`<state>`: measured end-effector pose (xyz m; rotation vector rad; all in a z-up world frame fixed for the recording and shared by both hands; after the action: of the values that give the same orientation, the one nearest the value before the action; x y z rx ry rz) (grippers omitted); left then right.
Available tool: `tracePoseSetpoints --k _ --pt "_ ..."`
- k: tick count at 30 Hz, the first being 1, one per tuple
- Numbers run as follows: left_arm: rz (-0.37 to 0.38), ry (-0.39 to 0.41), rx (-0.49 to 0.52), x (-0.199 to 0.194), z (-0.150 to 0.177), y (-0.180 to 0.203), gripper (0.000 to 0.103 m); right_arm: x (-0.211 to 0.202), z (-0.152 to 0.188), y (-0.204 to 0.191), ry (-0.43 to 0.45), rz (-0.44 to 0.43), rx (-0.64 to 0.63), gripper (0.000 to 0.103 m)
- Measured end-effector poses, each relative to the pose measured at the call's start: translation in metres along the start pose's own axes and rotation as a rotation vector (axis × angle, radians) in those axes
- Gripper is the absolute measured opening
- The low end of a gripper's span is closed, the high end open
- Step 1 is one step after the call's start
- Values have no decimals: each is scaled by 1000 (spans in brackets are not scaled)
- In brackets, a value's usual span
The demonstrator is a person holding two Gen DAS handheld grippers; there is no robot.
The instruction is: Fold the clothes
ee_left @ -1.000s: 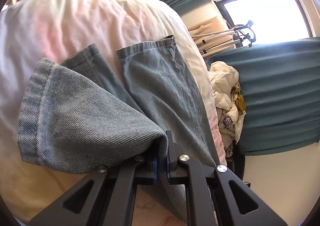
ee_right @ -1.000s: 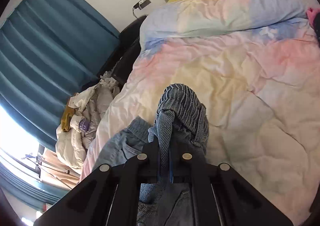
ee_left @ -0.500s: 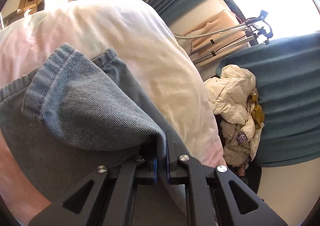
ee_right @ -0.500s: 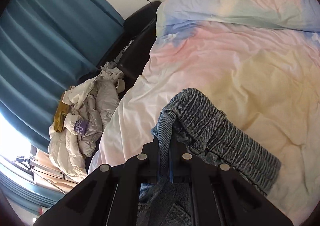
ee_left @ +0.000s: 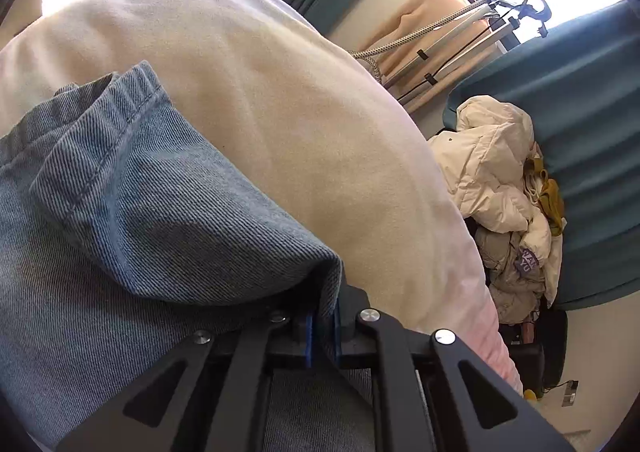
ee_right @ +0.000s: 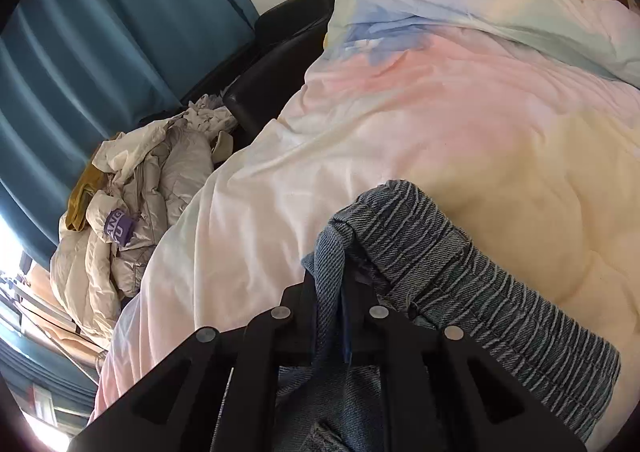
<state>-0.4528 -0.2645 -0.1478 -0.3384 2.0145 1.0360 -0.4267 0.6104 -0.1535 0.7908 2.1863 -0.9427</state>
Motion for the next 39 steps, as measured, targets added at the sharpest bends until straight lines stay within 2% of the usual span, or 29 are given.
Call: tracePoseSetpoints --k 2,5,6,7,9,12,14,17,19,24,29,32,35,39 --pt "36 -15 67 -15 6 2 17 -11 -2 -1 -14 -10 -47 11" --pt "60 41 138 -54 18 -3 34 -35 -2 3 -31 -52 -95 19" --pt "83 54 138 -68 23 -7 44 -45 -2 7 -34 -71 -89 27" --pt "116 62 129 -81 29 -13 49 -56 -2 12 -36 -86 -82 35" --pt "167 59 105 -104 42 -30 50 -78 0 22 -35 -102 -62 43" --pt "179 25 68 -125 69 -58 51 -107 8 39 -47 -116 -37 46" --pt "183 -1 35 -134 89 -79 51 -120 15 50 -70 -128 -28 52" --pt "257 -67 -86 -136 122 -105 52 -129 32 65 -146 -160 -13 64" --pt "288 -122 -168 -132 139 -115 56 -132 45 76 -194 -180 -2 75" --pt "360 -225 -261 -121 165 -117 69 -128 78 104 -275 -211 65 76" --pt "398 -249 -293 -98 167 -113 70 -95 112 121 -386 -290 205 76" --pt "440 -222 -289 -89 158 -104 70 -81 113 112 -345 -373 211 76" --pt "464 -191 -268 -77 149 -93 70 -70 113 105 -276 -368 179 76" --pt "429 -183 -146 -62 138 -74 70 -60 116 103 -185 -357 186 75"
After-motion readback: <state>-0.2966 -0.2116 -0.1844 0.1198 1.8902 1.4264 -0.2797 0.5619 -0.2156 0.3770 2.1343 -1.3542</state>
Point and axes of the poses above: each gripper's, at about its wrist camera, not at the fingertips, and x roughly the way its jaws point, y to its right, z to its underside, the point moved 6 cm from there along x, roughly the way its jaws point
